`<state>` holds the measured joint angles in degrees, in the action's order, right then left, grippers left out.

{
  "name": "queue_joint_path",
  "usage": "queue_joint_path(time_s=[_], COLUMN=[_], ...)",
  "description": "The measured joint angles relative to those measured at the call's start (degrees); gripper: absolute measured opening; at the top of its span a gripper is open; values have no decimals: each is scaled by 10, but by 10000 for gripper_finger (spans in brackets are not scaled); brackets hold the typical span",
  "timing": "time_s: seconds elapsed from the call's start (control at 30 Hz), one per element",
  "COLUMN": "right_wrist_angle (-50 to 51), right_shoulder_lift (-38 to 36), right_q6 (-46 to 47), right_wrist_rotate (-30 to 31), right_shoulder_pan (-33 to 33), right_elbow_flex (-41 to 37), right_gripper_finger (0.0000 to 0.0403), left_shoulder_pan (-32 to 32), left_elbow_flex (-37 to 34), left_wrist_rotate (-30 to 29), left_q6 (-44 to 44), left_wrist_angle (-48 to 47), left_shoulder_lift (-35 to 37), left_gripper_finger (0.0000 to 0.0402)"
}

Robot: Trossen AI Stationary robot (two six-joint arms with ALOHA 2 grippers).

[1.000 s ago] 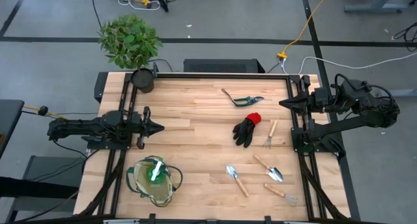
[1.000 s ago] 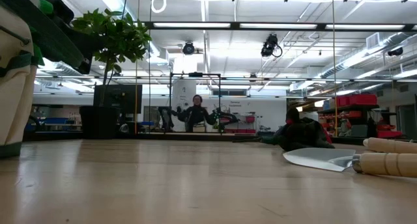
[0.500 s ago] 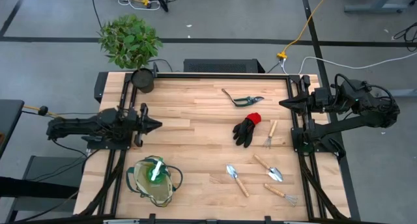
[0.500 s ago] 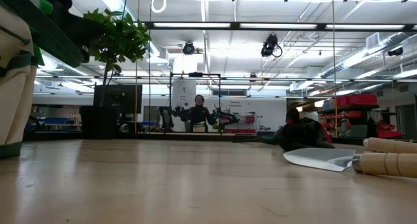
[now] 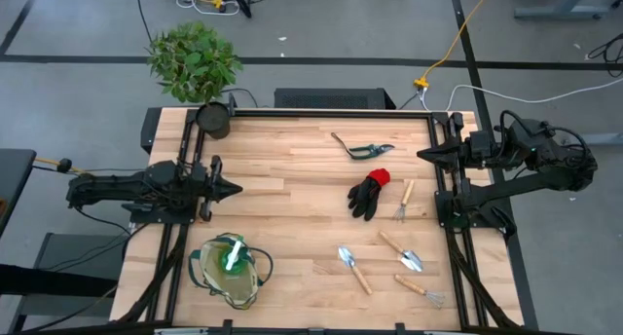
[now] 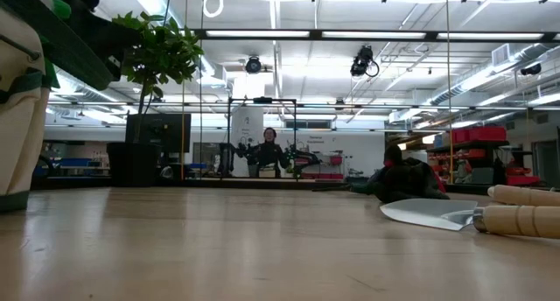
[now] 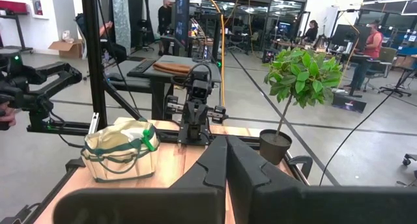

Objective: Pick & Place Garden tools in Gardening bag
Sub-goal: Put the shear scissors into the gardening bag

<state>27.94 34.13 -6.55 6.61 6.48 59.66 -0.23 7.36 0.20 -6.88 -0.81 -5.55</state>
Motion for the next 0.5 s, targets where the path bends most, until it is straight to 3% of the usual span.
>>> queue_joint_path(time_s=[0.5], right_wrist_angle=[0], right_shoulder_lift=[0], right_q6=[0], right_wrist_rotate=[0], right_shoulder_pan=[0], right_elbow_flex=[0], right_gripper_finger=[11], left_shoulder_pan=[0], left_elbow_flex=[-38], left_wrist_rotate=[12], left_q6=[1], left_wrist_angle=[7], left_shoulder_lift=[0], left_gripper_finger=[12])
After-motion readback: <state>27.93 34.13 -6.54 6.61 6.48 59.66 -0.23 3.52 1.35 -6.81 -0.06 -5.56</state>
